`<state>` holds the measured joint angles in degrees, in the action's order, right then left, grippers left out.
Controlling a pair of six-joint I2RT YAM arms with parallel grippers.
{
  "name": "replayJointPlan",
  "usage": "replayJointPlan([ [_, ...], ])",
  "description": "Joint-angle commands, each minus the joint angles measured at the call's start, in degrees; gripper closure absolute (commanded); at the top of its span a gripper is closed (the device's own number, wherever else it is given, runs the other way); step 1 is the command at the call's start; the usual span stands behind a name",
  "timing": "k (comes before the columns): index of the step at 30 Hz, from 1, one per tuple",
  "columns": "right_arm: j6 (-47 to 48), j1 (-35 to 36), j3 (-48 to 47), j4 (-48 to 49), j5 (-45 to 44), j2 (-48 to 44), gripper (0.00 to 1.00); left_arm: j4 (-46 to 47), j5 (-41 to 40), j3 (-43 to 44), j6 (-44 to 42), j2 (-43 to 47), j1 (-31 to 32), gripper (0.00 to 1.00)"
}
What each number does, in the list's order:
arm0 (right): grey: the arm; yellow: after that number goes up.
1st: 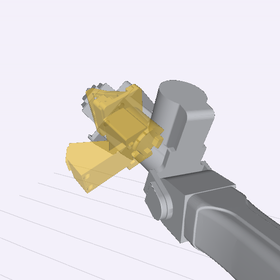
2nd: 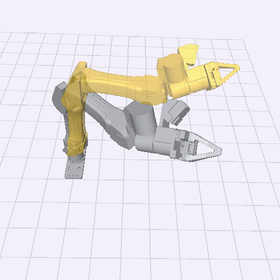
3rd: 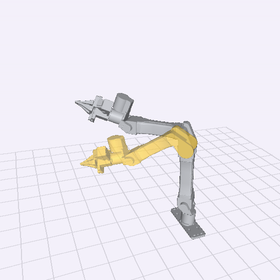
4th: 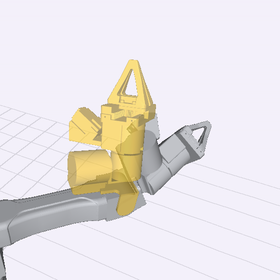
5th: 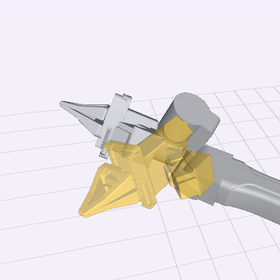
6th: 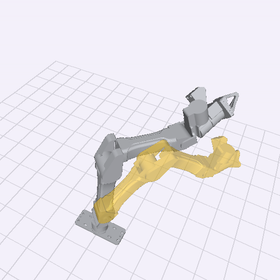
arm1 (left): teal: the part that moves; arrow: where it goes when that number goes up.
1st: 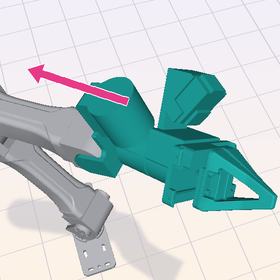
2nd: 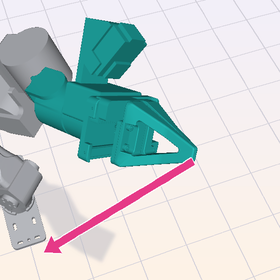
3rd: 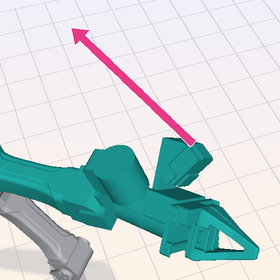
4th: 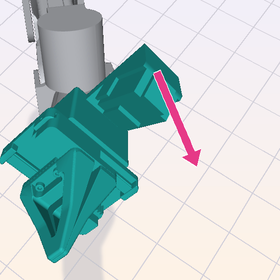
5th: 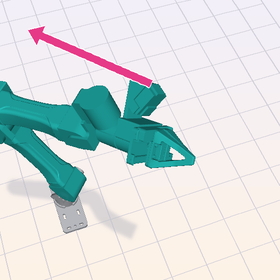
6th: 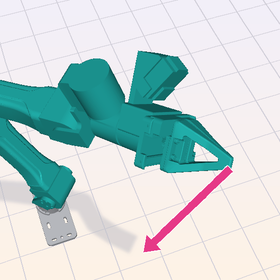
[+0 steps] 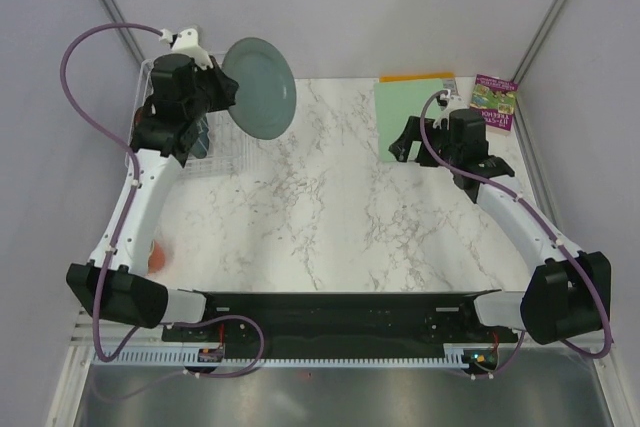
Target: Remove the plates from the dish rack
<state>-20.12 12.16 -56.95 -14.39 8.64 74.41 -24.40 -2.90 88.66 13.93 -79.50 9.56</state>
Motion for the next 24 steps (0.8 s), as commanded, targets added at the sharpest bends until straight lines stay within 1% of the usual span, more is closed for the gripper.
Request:
replayJointPlan([
  [1,-5.89,0.05,-1.59,11.65,12.6,-0.15,0.02,10.85,20.27,-6.9,14.88,2.78,0.72,0.98],
  [2,-7.2,-0.03,-1.33,15.58,14.37,0.29,0.02,13.57,21.95,-8.32,17.68,2.95,0.89,0.98],
  [4,-10.71,0.32,-1.06,18.25,18.06,1.43,0.02,16.65,25.37,-12.43,20.16,3.3,1.6,0.98],
  [5,-11.69,0.49,-0.8,21.48,19.38,1.7,0.02,19.89,26.18,-13.68,22.26,3.3,1.86,0.98],
  [6,-12.48,1.1,-0.71,22.82,20.87,2.22,0.02,22.01,27.14,-15.0,23.23,3.48,2.12,0.98],
  [7,-14.05,1.54,-0.71,23.79,21.32,2.66,0.02,24.03,29.76,-17.79,24.64,3.39,2.65,0.98],
  [8,-14.51,1.81,-0.88,25.1,21.85,3.19,0.02,29.19,30.92,-19.04,27.26,3.22,2.83,0.98],
  [10,-15.12,3.13,-1.15,25.9,22.73,5.03,0.02,33.7,33.47,-22.11,31.13,2.78,3.7,0.98],
  [15,-16.18,4.62,-0.53,27.48,22.99,7.67,0.02,41.25,35.15,-24.85,34.05,1.81,6.17,0.98],
  [20,-18.11,4.8,0.7,31.18,25.19,9.43,0.02,44.96,35.68,-26.78,35.98,1.54,8.19,0.98],
  [22,-18.37,4.89,1.05,32.84,26.33,9.79,0.05,46.8,36.29,-27.84,36.77,1.28,8.72,0.98],
  [23,-18.64,4.8,1.48,34.24,26.86,9.96,0.18,47.69,36.73,-28.36,37.3,1.11,8.81,0.98],
  [24,-18.9,4.89,1.58,34.95,27.91,10.05,0.35,48.48,37.17,-28.98,37.74,0.93,8.81,0.98],
])
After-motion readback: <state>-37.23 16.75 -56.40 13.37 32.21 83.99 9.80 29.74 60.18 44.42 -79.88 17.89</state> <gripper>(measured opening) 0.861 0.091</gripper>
